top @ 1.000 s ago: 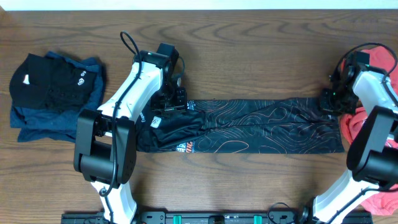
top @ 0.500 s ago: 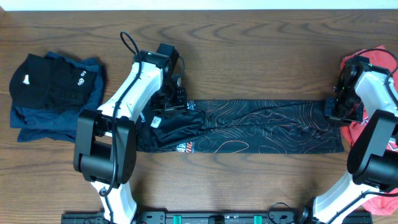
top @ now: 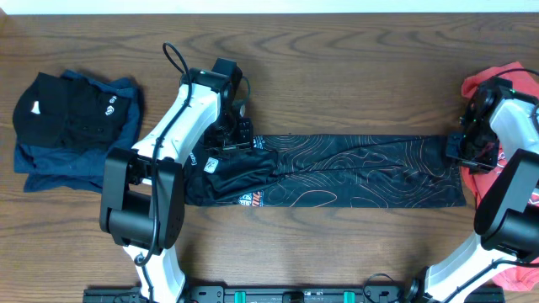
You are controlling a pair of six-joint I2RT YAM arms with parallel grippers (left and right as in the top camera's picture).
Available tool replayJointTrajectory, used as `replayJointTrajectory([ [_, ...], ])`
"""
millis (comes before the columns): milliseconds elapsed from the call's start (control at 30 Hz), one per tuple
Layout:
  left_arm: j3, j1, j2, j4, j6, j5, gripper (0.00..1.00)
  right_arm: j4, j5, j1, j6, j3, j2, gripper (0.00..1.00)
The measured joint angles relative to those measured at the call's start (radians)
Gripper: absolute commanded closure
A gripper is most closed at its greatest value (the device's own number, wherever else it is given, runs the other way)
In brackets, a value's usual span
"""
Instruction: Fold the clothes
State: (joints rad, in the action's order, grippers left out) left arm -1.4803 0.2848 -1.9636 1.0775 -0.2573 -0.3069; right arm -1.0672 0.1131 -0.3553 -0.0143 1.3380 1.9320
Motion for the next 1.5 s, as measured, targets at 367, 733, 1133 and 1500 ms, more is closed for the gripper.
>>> replayJointTrajectory([
  [367,0.0,0.0,0.0,0.0,0.0,0.0,0.46,0.016,-0.095,-0.022,0.061,-0.015,0.0,0.36],
  [733,0.0,0.0,0.0,0.0,0.0,0.0,0.46,0.2,-0.091,-0.022,0.073,-0.159,-0.017,0.36],
  [1133,0.0,0.0,0.0,0.0,0.0,0.0,0.45,0.283,-0.106,-0.022,0.079,-0.22,-0.058,0.5],
  [1500,0.0,0.0,0.0,0.0,0.0,0.0,0.46,0.31,-0.145,-0.022,0.078,-0.222,-0.058,0.99],
])
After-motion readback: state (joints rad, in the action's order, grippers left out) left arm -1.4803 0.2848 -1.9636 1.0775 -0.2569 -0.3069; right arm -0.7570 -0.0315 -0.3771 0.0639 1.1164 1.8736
